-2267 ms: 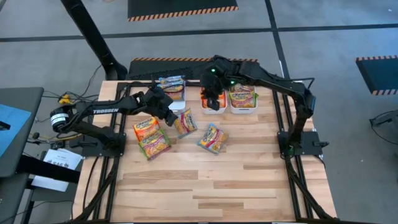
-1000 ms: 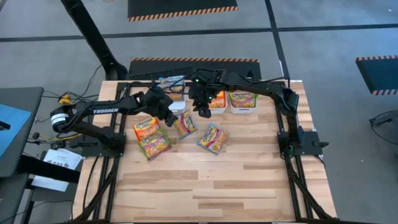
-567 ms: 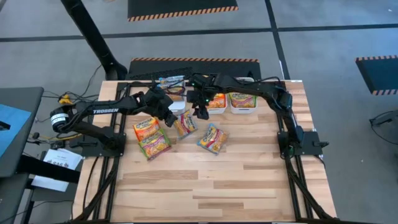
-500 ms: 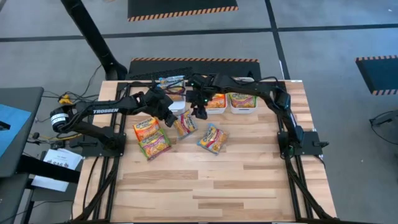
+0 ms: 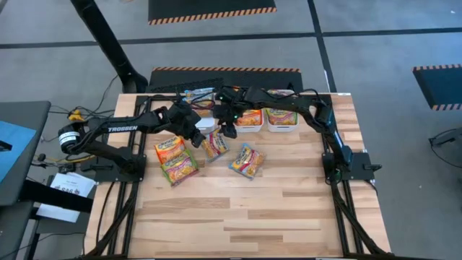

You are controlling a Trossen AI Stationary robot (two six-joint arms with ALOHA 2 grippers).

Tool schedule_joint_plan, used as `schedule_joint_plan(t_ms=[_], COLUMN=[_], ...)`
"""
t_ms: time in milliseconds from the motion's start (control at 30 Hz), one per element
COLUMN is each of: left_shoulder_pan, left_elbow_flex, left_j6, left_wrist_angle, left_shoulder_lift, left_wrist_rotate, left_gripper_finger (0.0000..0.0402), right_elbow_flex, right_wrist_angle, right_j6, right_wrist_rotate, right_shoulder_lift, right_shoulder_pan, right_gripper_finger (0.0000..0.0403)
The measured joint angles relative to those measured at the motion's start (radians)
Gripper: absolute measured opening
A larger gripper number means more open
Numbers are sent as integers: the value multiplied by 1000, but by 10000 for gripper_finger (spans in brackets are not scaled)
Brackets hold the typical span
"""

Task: Sort Maruchan noodles
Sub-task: Put the blue noodle pack into the left white bin

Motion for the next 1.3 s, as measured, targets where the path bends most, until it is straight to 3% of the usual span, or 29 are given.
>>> schedule_joint_plan(t_ms=[700, 1000, 1300], left_shoulder_pan=[0, -1, -1], left_elbow_flex=[1, 1, 1], left_j6=[0, -1, 0], left_wrist_angle=[61, 58, 54], left_shoulder_lift=[0, 0, 0], left_wrist_rotate=[-4, 0, 10], left_gripper_finger=[0, 0, 0], right_elbow_flex=[0, 0, 0], right_wrist_angle=[14, -28, -34], right_j6=[44, 75, 100], right_wrist_rotate=[5, 54, 90], right_shoulder_lift=[1, 72, 80], right_shoulder_pan=[14, 40, 57], right_gripper_finger=[229, 227, 158])
